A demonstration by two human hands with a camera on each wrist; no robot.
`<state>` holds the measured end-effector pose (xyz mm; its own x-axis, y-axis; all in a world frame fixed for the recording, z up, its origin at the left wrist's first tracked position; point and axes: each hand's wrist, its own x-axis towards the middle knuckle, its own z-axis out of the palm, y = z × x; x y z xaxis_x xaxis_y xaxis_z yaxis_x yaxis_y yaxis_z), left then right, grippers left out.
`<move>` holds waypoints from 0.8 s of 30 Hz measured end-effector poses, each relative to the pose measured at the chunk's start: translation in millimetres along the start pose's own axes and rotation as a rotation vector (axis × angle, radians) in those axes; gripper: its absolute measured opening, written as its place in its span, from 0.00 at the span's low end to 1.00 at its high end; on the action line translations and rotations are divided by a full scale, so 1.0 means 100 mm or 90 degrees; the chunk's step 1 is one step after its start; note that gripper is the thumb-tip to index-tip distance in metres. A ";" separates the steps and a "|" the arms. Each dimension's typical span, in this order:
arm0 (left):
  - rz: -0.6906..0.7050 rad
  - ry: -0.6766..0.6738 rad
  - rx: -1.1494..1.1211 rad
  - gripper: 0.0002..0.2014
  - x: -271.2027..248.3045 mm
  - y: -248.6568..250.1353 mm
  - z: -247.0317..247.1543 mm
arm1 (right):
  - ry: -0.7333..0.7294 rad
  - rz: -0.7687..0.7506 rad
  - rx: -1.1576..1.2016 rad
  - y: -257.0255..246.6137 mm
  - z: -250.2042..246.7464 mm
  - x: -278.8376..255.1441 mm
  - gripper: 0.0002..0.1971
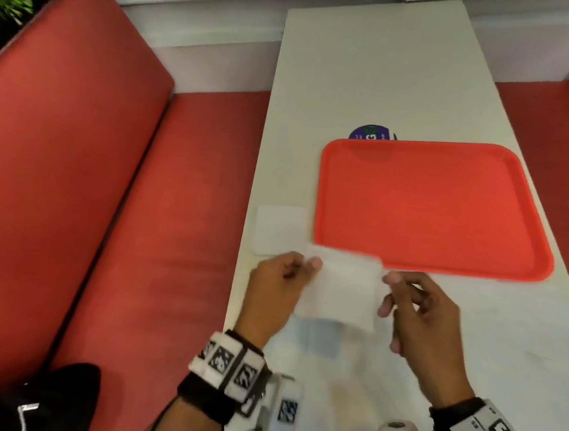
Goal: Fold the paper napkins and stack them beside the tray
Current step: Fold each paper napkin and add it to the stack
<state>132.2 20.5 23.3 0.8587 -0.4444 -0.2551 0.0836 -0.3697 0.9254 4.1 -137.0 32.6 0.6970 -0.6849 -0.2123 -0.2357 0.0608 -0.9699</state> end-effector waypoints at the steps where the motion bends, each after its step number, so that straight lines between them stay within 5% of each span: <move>1: -0.001 0.035 0.032 0.21 0.22 -0.08 -0.13 | 0.018 0.009 0.008 0.00 -0.03 0.05 0.08; 8: -0.009 0.141 0.246 0.20 1.25 -0.40 -0.57 | 0.134 0.029 -0.094 0.23 -0.50 0.09 0.08; 18: -0.056 0.182 0.425 0.18 1.37 -0.61 -0.45 | 0.220 0.141 -0.223 0.52 -0.80 -0.20 0.10; 21: 0.048 0.214 0.535 0.22 1.31 -0.57 -0.43 | 0.217 0.145 -0.234 0.47 -0.78 -0.24 0.10; 24: 0.265 0.197 0.653 0.20 1.23 -0.47 -0.34 | 0.216 0.137 -0.241 0.40 -0.76 -0.26 0.10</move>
<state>250.8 11.4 -42.3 0.8224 -0.5214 0.2274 -0.5651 -0.7948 0.2214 -74.4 -172.0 8.1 0.3640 -0.8848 -0.2908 -0.6194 0.0032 -0.7851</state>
